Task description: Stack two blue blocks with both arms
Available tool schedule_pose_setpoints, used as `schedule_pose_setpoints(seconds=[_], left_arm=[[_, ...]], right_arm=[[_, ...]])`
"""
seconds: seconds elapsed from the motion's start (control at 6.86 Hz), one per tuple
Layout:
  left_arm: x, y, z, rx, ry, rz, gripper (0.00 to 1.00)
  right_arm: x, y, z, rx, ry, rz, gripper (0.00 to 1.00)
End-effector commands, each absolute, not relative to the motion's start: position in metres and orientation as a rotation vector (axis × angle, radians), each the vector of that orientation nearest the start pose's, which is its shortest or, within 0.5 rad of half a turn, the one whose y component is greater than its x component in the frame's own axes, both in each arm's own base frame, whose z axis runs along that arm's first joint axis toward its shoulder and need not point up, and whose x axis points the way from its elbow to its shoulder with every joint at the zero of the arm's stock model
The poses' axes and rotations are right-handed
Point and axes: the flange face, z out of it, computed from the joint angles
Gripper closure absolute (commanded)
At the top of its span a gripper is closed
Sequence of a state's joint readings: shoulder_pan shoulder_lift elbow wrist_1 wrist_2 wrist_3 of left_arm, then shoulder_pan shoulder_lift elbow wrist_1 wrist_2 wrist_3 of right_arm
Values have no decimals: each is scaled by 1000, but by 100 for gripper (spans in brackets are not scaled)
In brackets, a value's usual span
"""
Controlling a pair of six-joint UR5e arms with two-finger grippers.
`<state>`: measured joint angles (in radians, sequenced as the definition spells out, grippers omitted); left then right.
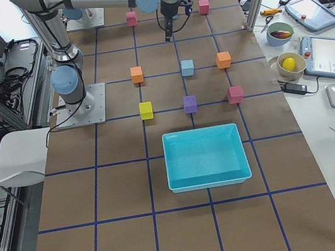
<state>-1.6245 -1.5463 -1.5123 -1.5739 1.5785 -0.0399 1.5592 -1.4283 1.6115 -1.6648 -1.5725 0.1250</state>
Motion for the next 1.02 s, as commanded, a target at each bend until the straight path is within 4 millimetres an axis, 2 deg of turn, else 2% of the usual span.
schedule_pose_setpoints(seconds=[0.0, 0.15, 0.58, 0.88], left_arm=[[-159, -480, 528, 21, 3135, -126, 0], [-159, -480, 528, 21, 3135, -126, 0], [-159, -480, 528, 21, 3135, -126, 0], [-159, -480, 528, 21, 3135, -126, 0]], right_arm=[[126, -595, 328, 160, 3142, 70, 0], [124, -609, 299, 75, 3150, 68, 0], [114, -633, 230, 61, 3173, 131, 0], [114, -633, 210, 73, 3160, 184, 0]])
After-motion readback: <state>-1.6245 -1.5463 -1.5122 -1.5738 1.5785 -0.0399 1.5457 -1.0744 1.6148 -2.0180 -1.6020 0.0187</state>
